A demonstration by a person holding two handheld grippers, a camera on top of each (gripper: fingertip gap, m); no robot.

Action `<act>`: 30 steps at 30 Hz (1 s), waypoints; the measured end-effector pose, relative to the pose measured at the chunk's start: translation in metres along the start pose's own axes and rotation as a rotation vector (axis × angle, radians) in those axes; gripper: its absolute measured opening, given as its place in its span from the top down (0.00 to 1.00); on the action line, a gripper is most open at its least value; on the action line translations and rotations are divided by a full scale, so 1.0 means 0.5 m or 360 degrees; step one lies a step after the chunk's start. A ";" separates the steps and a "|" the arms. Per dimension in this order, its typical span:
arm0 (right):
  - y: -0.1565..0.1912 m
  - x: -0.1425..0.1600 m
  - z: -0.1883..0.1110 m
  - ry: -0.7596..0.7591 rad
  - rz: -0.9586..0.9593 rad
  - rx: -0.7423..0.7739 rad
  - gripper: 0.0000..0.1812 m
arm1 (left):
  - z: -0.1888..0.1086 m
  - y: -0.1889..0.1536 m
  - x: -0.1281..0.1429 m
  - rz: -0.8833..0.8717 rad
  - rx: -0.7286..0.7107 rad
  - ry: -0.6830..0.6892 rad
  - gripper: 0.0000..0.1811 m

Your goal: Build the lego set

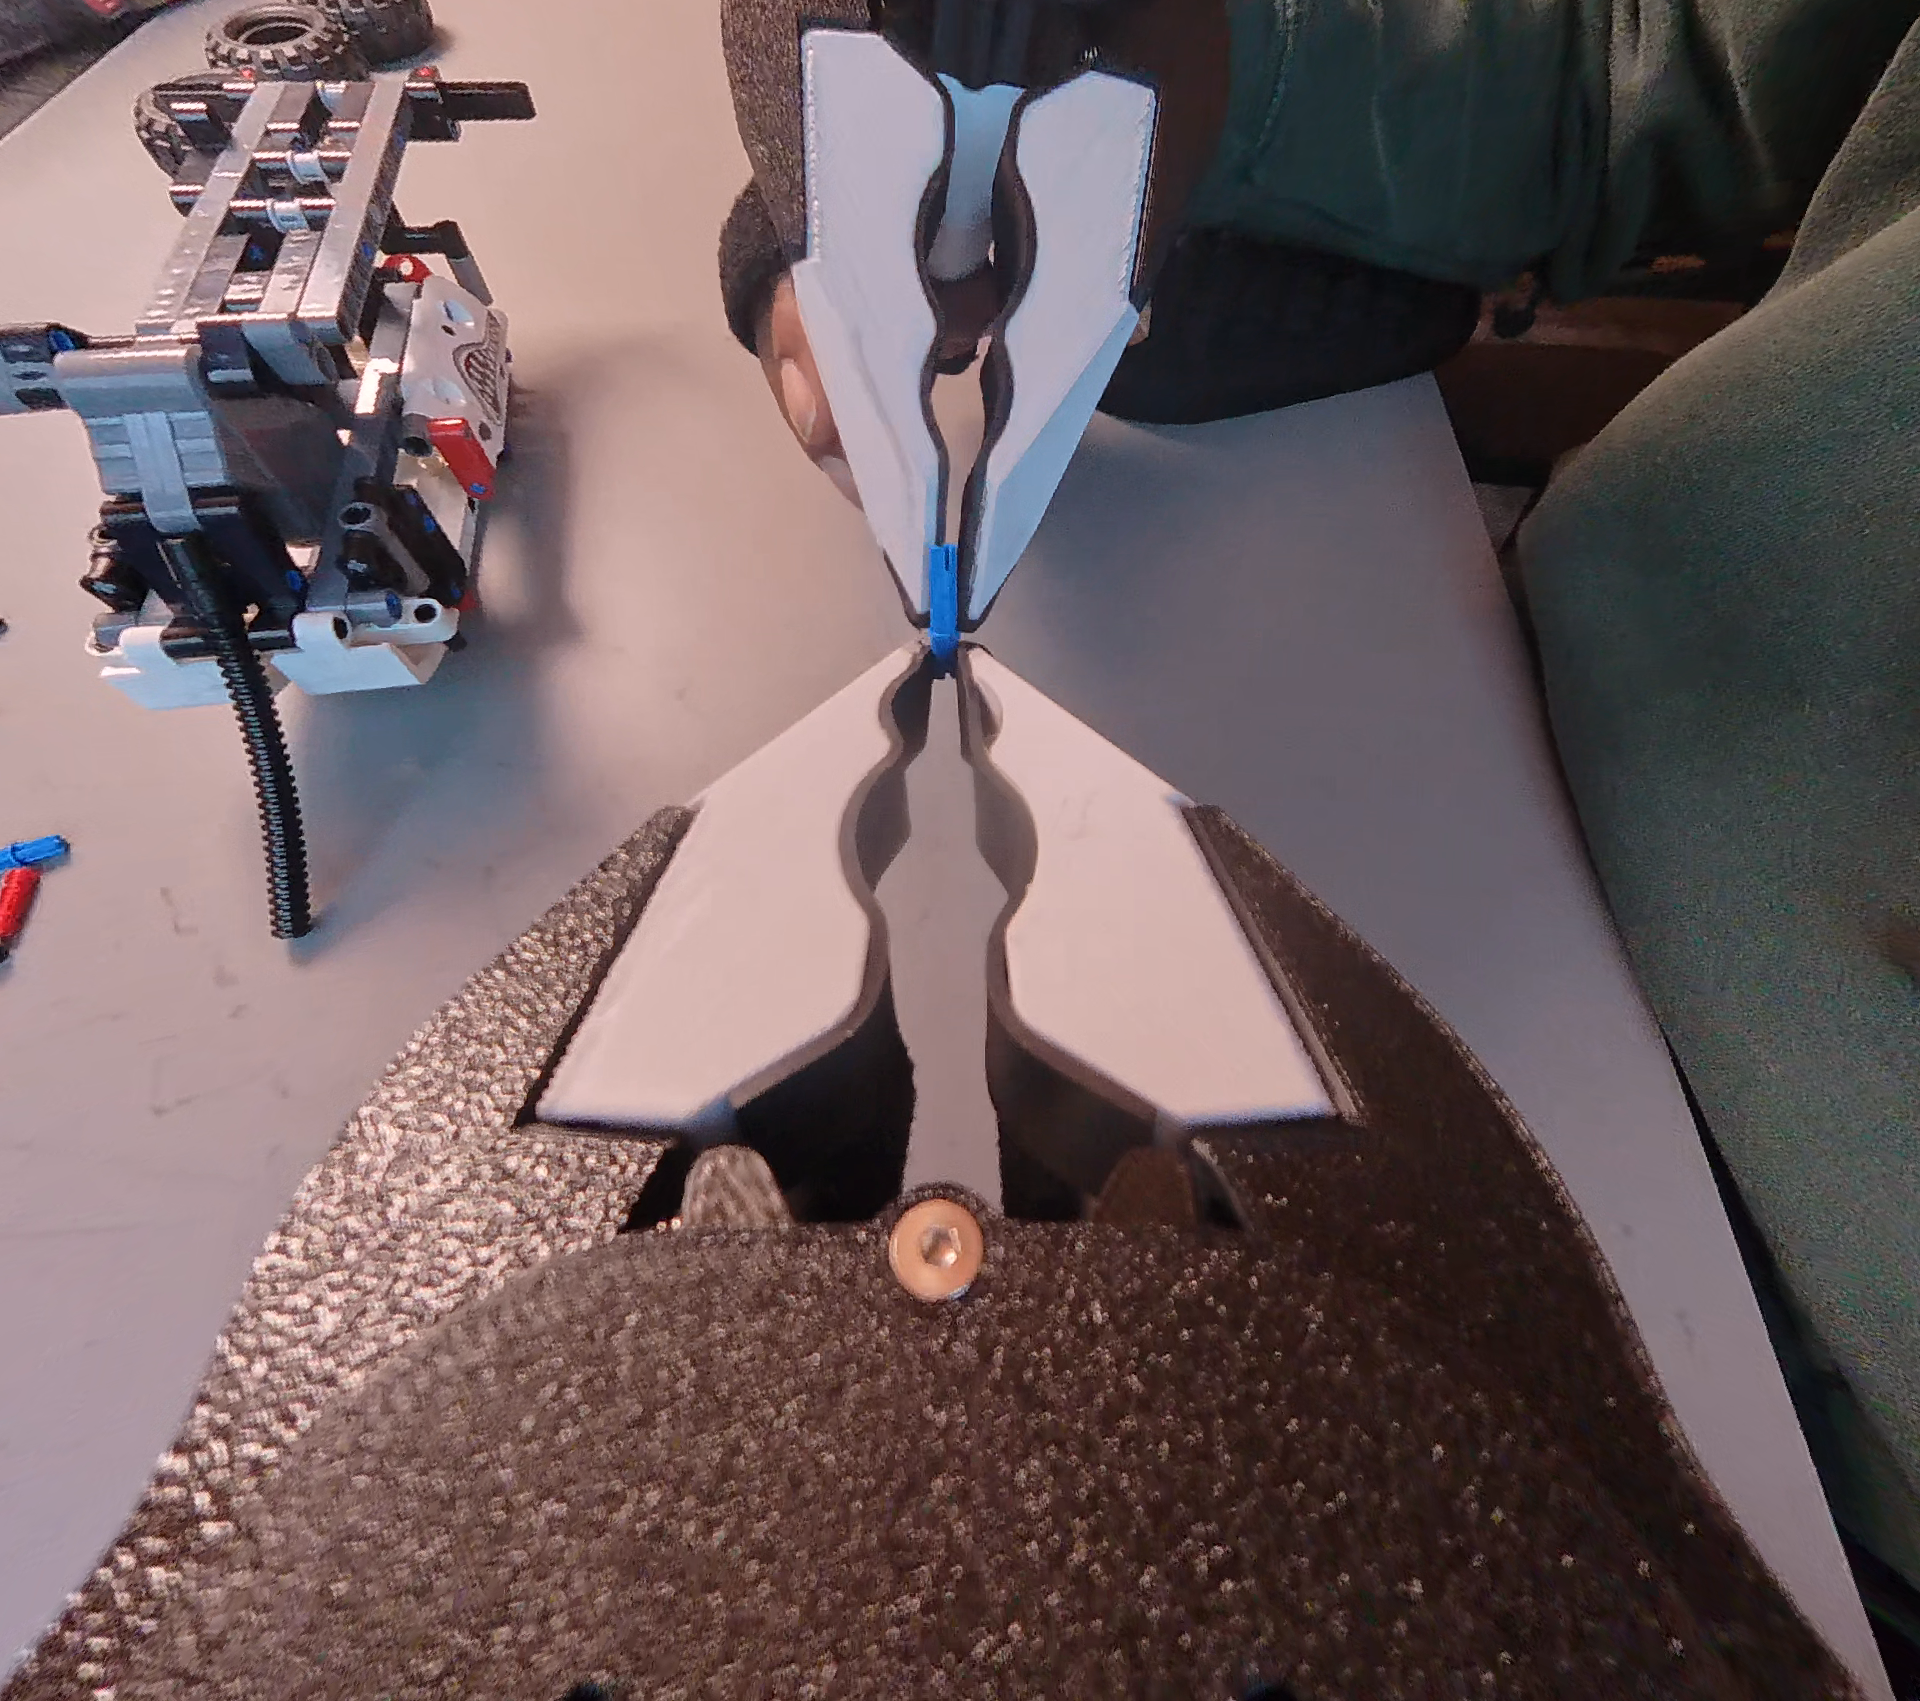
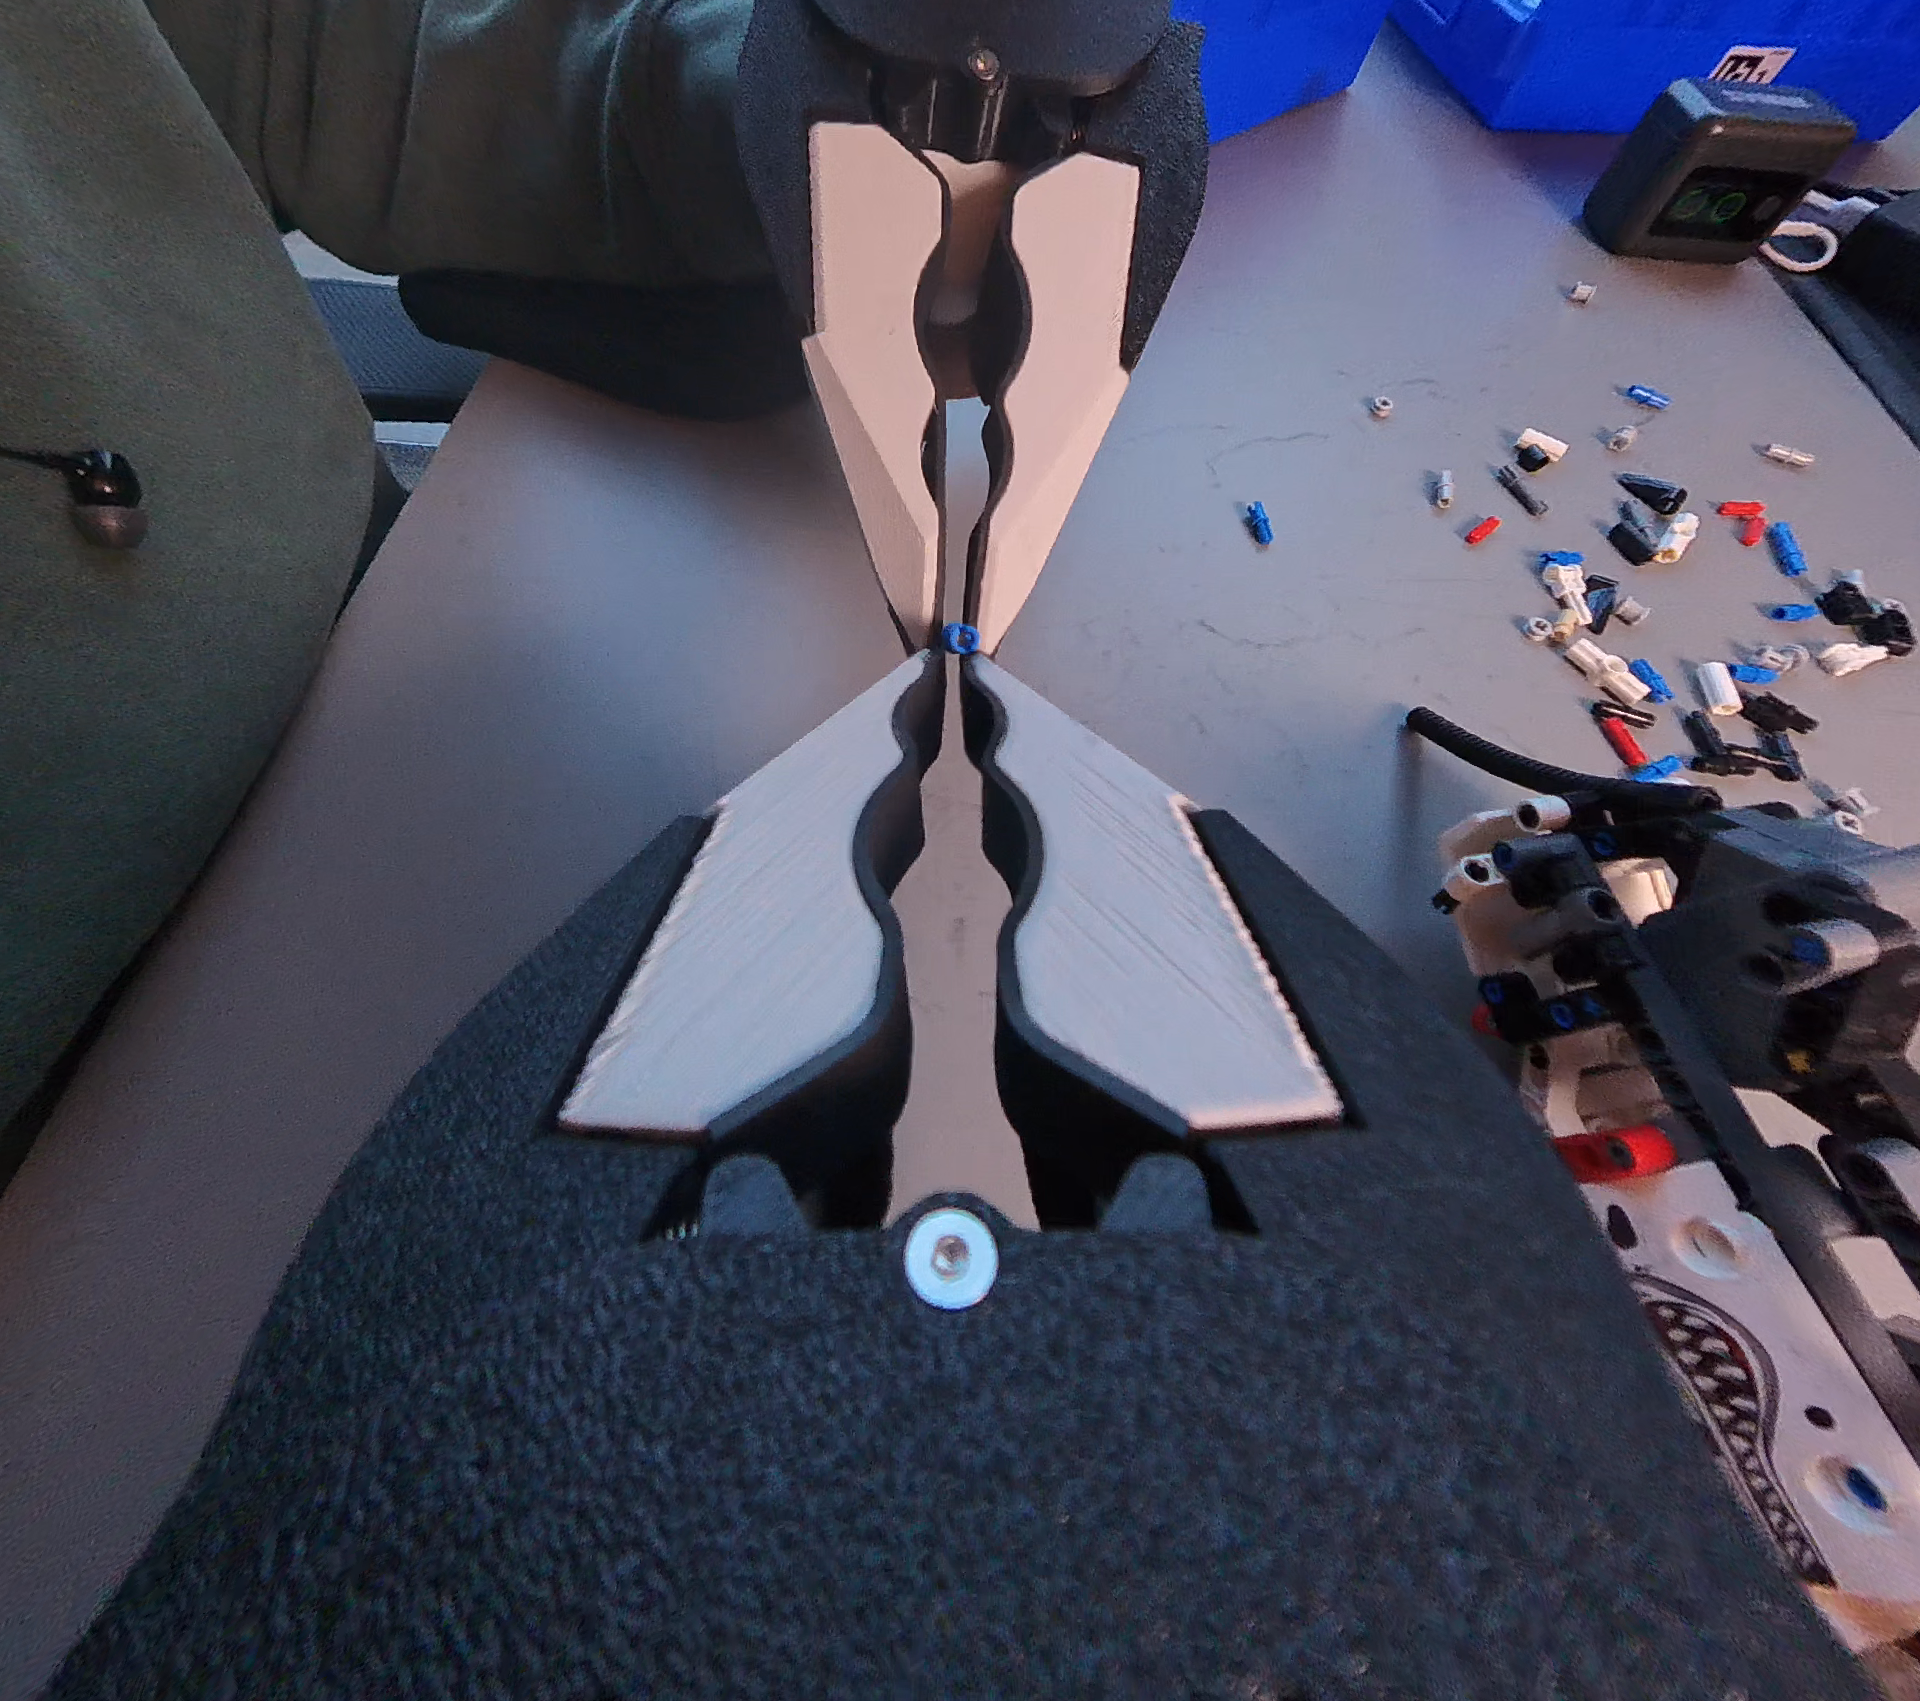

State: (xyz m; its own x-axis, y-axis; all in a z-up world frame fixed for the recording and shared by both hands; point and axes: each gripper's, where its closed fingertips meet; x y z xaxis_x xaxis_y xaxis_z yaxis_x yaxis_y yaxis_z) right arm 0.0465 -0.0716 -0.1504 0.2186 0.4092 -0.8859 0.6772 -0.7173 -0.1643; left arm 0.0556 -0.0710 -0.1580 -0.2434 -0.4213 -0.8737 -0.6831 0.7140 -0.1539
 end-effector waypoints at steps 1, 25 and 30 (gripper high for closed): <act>0.000 -0.001 0.002 -0.0003 0.0000 -0.0001 0.99 | 0.001 0.000 0.002 0.0007 -0.0004 0.0010 0.98; 0.058 0.082 -0.012 0.0519 -0.0015 -0.0214 0.98 | 0.051 -0.015 0.092 0.0116 0.0012 0.0382 0.86; 0.072 0.102 0.006 0.0688 -0.0067 -0.0272 0.98 | 0.072 -0.017 0.120 0.0158 -0.0029 0.0519 0.92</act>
State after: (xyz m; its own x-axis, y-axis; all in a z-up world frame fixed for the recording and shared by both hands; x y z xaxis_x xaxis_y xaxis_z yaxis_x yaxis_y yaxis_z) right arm 0.0799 -0.0783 -0.2027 0.4363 0.6596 -0.6121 0.7899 -0.6065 -0.0905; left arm 0.0715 -0.0823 -0.2257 -0.5148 -0.5087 -0.6901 -0.6563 0.7517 -0.0645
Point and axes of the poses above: each gripper's, where its closed fingertips meet, z out along the fingers, x out of its underside, y = z × x across the jaws, and after that the axes turned 6 degrees about -z, right-handed
